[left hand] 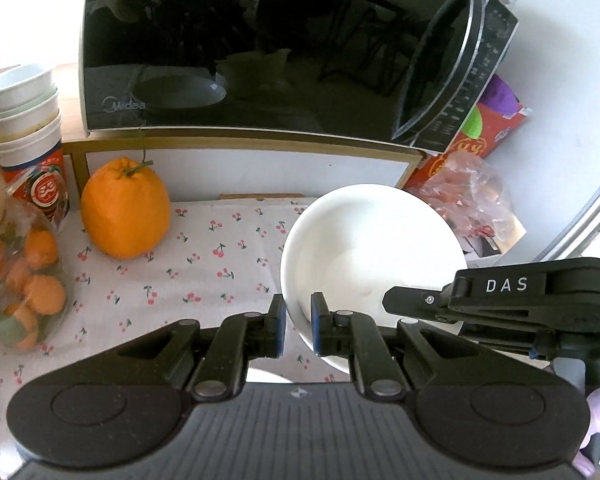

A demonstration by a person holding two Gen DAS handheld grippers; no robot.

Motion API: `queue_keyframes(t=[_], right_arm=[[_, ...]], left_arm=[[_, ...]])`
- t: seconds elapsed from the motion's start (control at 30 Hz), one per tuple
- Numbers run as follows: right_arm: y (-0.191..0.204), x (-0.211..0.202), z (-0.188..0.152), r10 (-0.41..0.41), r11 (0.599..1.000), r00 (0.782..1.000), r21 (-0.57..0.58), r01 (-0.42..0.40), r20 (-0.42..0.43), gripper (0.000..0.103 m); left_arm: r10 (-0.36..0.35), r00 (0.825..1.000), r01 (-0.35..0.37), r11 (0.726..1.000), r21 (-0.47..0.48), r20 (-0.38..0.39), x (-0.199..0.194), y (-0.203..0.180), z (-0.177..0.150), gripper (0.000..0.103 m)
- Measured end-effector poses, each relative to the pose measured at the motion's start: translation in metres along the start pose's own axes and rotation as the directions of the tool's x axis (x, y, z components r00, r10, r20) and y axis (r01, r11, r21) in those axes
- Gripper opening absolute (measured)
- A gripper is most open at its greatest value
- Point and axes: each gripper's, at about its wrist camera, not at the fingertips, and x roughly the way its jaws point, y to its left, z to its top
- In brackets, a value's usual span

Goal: Organize plates and bowls
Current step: 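Lift the small white bowl with both grippers and carry it over the cream bowl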

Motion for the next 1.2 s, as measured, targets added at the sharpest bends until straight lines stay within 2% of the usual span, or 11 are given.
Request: queue_keyframes(t=[0.93, 1.2], right_arm=[[-0.016, -0.075, -0.073, 0.007, 1.0, 1.0, -0.014, -0.007, 0.018, 0.014], [-0.026, -0.091, -0.097, 0.015, 1.0, 0.999, -0.003, -0.015, 0.033, 0.014]], left_arm=[[-0.059, 0.998, 0.058, 0.997, -0.053, -0.001, -0.067, -0.019, -0.067, 0.011], [-0.114, 0.993, 0.113, 0.987, -0.113, -0.005, -0.076, -0.015, -0.091, 0.011]])
